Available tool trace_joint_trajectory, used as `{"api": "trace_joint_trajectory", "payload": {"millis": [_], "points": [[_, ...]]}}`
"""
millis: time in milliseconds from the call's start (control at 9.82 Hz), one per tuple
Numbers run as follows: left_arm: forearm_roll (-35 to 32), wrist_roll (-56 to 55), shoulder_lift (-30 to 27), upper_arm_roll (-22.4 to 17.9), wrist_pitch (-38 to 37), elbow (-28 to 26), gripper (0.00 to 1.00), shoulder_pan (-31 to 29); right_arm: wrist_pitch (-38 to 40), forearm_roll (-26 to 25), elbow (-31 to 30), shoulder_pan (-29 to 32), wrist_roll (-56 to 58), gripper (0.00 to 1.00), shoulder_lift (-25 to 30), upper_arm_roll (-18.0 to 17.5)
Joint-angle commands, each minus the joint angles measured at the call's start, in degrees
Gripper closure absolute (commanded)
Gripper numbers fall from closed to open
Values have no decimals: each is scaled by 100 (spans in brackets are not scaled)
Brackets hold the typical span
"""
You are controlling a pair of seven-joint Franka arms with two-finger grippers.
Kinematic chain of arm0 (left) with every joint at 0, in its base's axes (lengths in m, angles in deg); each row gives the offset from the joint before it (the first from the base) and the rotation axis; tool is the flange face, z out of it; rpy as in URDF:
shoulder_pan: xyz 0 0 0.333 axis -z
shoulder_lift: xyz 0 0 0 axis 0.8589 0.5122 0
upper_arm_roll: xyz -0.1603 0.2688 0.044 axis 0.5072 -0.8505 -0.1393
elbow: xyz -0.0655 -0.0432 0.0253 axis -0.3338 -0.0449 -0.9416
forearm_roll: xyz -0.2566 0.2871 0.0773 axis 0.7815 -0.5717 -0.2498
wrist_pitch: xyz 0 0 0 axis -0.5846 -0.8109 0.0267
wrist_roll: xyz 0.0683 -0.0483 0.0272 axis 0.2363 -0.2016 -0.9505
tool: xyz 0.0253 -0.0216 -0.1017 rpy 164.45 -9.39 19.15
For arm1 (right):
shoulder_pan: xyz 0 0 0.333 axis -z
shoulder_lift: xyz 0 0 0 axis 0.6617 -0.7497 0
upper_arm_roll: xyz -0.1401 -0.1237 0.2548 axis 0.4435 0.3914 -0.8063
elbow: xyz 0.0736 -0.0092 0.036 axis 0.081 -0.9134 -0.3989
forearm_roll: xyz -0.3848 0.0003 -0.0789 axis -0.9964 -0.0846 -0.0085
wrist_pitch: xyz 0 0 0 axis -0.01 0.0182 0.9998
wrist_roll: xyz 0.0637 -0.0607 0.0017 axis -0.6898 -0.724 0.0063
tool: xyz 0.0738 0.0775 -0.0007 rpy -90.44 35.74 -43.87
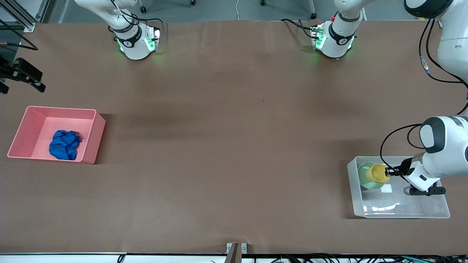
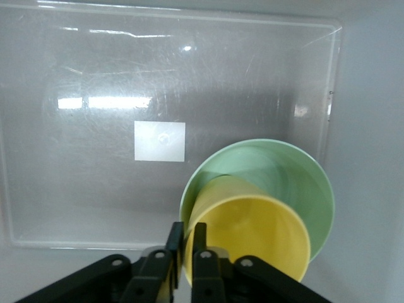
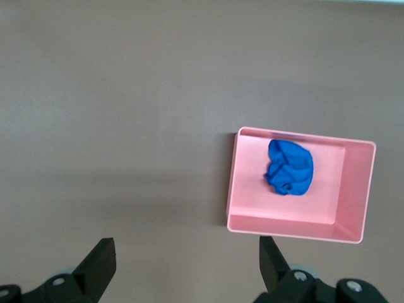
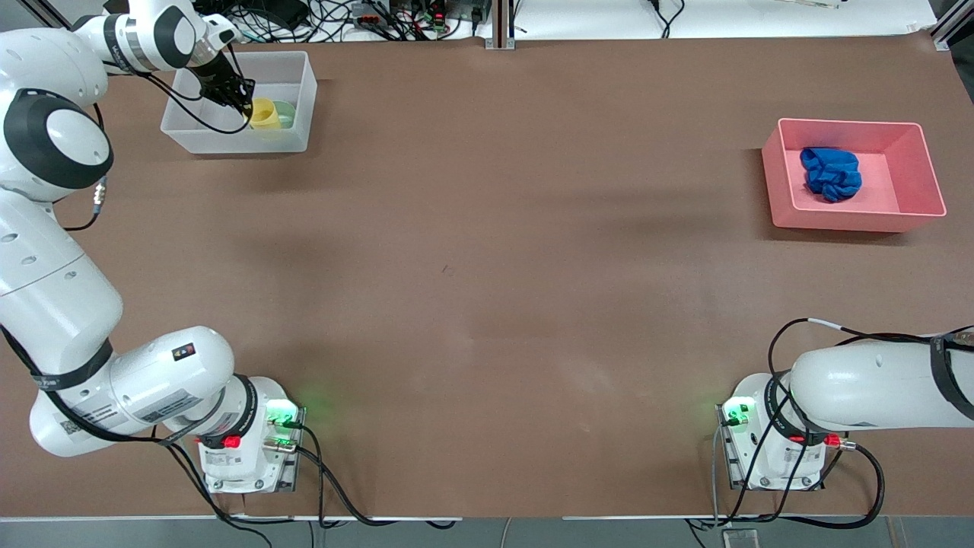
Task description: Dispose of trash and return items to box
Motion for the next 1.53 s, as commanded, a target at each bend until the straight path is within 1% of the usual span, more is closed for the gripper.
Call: {"api": "trace_joint_trajectory", "payload": {"millis": [0, 204, 306, 509, 713, 815, 917, 1019, 1120, 1222, 1324, 1426], "points": [[77, -81, -7, 111, 26, 83, 0, -98, 136, -76, -19, -94, -217, 0, 18, 33], [86, -98, -751, 146, -254, 49, 0, -63, 119, -76, -1, -50, -147, 0, 0, 50], [95, -46, -1129, 285, -595, 48, 0, -89, 110, -76, 8, -50, -147, 0, -35, 59], [147, -203, -2069, 505, -1429, 13, 0, -72, 101, -85, 43, -23, -16, 0, -87, 59], [226, -221, -2773, 725, -1949, 48, 0, -81, 92, -94, 43, -23, 38, 0, -131, 59], [409, -204, -3055, 761, -2169, 48, 0, -81, 84, -85, 43, -15, 38, 0, -149, 68], [568, -151, -3214, 796, -2415, 83, 0, -72, 84, -85, 43, -23, 38, 0, -193, 68], [587, -142, -3320, 770, -2583, 144, 0, 15, 84, -85, 43, -15, 38, 0, -193, 68], [639, -142, -3496, 466, -2619, 162, 0, 520, 84, -85, 43, -14, 38, 0, -202, 68], [735, -151, -3680, -103, -2846, 110, 0, 1013, 66, -85, 52, -14, 38, 0, -211, 68], [1006, -221, -3778, -439, -3222, 58, 0, 1305, 5, -85, 43, -14, 38, 0, -211, 68], [1261, -239, -3961, -799, -3339, -117, 0, 1604, -56, -76, 43, -23, 38, 0, -211, 68]]}}
